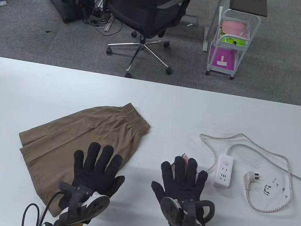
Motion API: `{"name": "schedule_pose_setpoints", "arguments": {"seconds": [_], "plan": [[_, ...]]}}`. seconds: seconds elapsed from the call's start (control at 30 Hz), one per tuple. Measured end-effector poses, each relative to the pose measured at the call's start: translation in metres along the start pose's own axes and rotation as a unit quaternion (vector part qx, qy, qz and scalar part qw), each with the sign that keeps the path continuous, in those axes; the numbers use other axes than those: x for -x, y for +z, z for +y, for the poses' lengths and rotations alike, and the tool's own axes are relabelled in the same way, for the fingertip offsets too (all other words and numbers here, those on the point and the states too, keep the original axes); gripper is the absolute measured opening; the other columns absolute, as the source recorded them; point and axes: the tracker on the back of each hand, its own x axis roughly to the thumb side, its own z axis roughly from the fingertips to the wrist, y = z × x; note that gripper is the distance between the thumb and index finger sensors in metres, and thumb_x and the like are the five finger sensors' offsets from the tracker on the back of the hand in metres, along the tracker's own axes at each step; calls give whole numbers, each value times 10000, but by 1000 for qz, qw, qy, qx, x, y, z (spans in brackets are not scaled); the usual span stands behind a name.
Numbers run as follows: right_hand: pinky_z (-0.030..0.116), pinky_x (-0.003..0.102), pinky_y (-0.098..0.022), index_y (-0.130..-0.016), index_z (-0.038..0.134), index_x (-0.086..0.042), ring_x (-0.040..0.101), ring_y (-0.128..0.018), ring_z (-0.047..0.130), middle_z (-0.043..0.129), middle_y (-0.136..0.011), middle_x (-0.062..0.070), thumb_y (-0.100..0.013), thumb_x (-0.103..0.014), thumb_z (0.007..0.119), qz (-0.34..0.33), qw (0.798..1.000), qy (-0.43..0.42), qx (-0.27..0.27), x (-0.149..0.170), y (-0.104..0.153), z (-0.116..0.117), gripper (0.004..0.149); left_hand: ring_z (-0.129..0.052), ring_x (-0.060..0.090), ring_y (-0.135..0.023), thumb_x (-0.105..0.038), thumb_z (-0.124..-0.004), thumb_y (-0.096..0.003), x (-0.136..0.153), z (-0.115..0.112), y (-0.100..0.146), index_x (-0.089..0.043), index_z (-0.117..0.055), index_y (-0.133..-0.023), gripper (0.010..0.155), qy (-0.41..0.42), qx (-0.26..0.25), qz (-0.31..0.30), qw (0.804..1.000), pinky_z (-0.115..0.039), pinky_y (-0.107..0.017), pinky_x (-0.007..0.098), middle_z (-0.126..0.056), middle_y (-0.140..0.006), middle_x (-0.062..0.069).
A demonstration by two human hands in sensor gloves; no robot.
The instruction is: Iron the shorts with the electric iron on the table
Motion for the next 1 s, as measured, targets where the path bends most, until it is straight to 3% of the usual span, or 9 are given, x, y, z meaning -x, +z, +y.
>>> {"name": "schedule_pose_setpoints", "arguments": {"seconds": [0.53, 1.0], "plan": [[333, 762, -707, -1192, 428, -323, 531, -1094, 260, 302, -1217, 155, -624, -683, 615, -9, 1000, -10, 0, -1, 2, 0, 698, -441, 458, -1137, -621, -692, -522, 0, -2, -1, -335, -625, -1084, 635, 7, 11, 4, 1000, -328, -745, 736, -529, -1218, 47], [479, 718, -708, -1156, 537, -302, 488, -1079, 492, 492, -1178, 144, -600, -658, 659, -3, 998, -52, 21, 15, 11, -17, 671, -467, 454, -1134, -605, -691, -525, -1, -6, -4, -331, -644, -1078, 619, 19, 29, 0, 999, -342, -747, 733, -556, -1210, 50]]}}
